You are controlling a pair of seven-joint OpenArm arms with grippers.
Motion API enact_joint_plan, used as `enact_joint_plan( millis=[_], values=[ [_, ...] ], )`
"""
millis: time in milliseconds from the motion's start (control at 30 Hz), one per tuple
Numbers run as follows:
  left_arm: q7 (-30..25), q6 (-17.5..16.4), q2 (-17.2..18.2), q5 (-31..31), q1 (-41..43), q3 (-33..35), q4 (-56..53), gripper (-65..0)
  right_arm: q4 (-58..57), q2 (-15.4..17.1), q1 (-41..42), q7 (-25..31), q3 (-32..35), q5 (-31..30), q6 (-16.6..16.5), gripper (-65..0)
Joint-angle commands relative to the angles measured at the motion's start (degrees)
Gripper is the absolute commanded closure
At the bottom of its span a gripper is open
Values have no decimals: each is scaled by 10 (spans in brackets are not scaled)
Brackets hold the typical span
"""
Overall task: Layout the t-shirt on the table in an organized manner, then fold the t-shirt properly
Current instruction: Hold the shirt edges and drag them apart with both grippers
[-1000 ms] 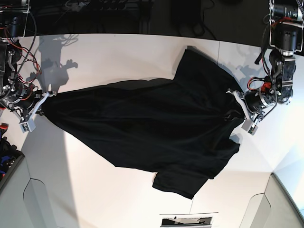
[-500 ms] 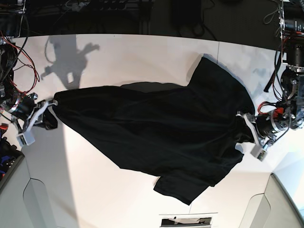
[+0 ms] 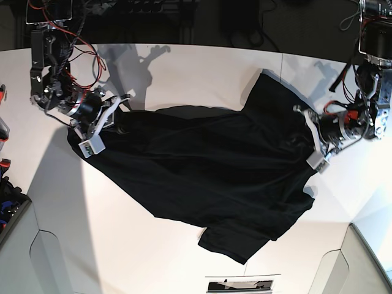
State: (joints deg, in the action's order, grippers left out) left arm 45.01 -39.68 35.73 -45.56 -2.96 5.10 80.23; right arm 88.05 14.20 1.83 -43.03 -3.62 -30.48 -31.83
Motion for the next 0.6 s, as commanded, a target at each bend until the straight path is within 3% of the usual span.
enact_joint_plan(
  millis=[0,167,267,567],
  values=[
    [-12,-3,13,-9,-1,-5,8,-110,-4,-1,14,24,-2,3,-1,0],
    [-38,-3,13,3,47,-5,8,-110,-66,-9,17,62,-1,38,-1,0],
    [-63,-3,12,20,59,-5,8,-110,-78,-9,22,59,-1,35,-1,0],
    [-66,-3,13,45,60,-5,8,-110,-47,-8,36,57,-1,20,0,0]
  ],
)
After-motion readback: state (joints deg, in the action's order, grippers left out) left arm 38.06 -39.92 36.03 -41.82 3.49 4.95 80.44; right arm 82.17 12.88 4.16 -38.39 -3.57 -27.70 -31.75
